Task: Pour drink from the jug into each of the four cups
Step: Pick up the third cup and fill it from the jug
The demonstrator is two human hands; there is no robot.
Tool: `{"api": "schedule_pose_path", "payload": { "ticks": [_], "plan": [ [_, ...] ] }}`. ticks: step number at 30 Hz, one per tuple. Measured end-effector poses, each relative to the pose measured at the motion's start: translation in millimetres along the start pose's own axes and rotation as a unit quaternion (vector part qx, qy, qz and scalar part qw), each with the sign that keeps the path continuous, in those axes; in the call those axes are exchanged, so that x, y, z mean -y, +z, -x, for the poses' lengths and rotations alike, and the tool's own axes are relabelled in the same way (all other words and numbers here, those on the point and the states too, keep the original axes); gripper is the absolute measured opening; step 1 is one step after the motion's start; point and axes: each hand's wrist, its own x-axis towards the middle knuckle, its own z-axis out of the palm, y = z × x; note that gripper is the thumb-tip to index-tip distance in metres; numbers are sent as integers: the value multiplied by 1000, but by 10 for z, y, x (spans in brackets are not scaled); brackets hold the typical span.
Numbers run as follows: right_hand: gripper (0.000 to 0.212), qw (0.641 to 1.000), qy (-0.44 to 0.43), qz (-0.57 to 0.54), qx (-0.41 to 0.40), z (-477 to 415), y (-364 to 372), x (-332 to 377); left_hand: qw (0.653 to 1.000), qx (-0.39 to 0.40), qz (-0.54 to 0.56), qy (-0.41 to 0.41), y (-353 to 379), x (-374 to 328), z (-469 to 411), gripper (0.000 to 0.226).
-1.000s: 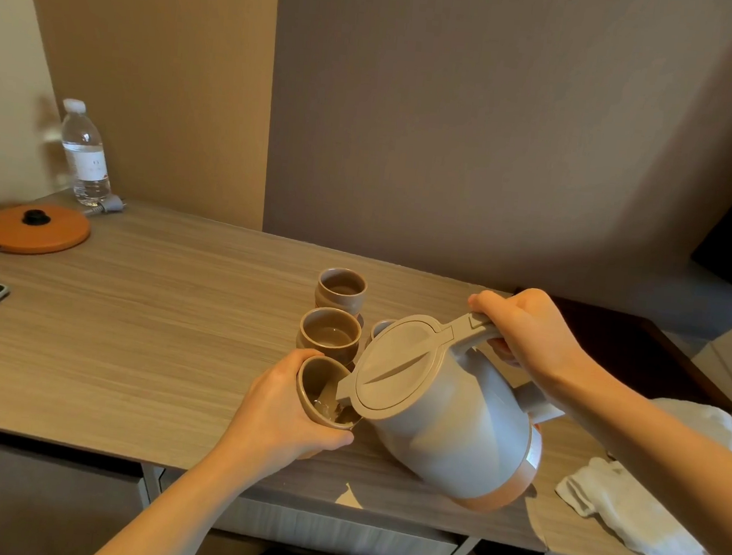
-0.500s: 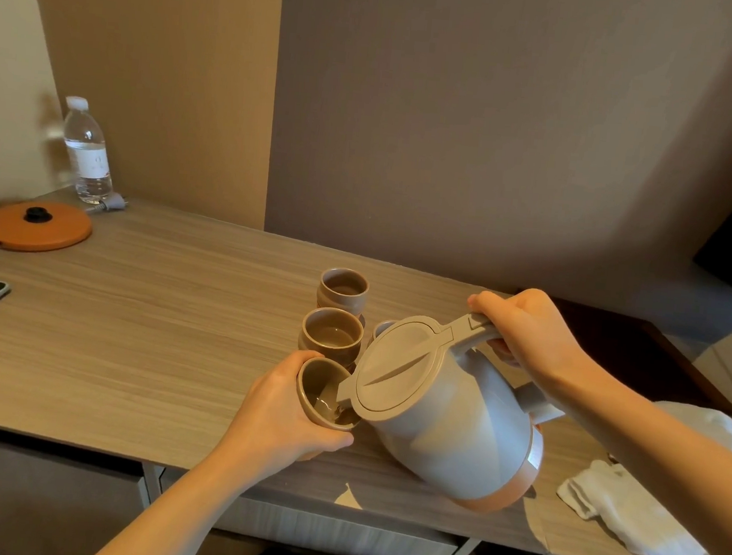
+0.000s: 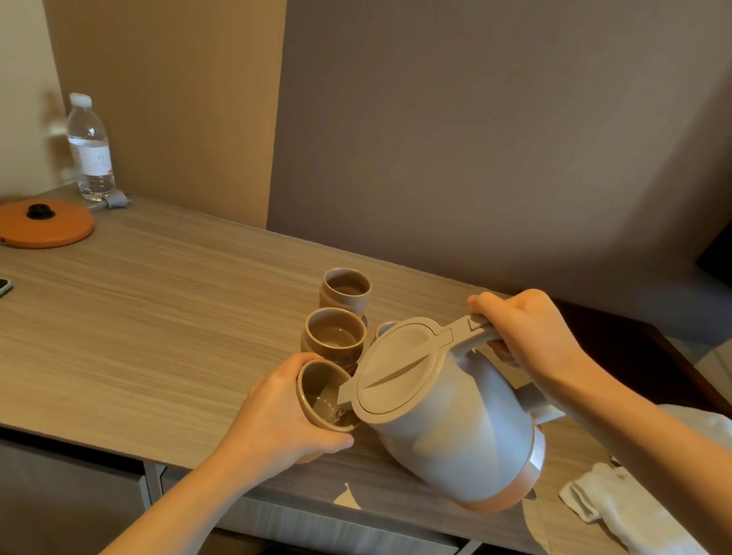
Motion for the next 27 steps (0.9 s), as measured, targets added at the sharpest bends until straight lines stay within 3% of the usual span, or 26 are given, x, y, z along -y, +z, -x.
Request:
{"api": "schedule_pose_path", "payload": {
  "ticks": [8,27],
  "plan": [
    [44,1000,3,-3,0,15,2,24,1000,0,-2,1,17,27,-1,77],
    [49,1000,-2,-5,1,23,23,62,1000,-2,-8,-1,23,87,-10,79]
  ]
}}
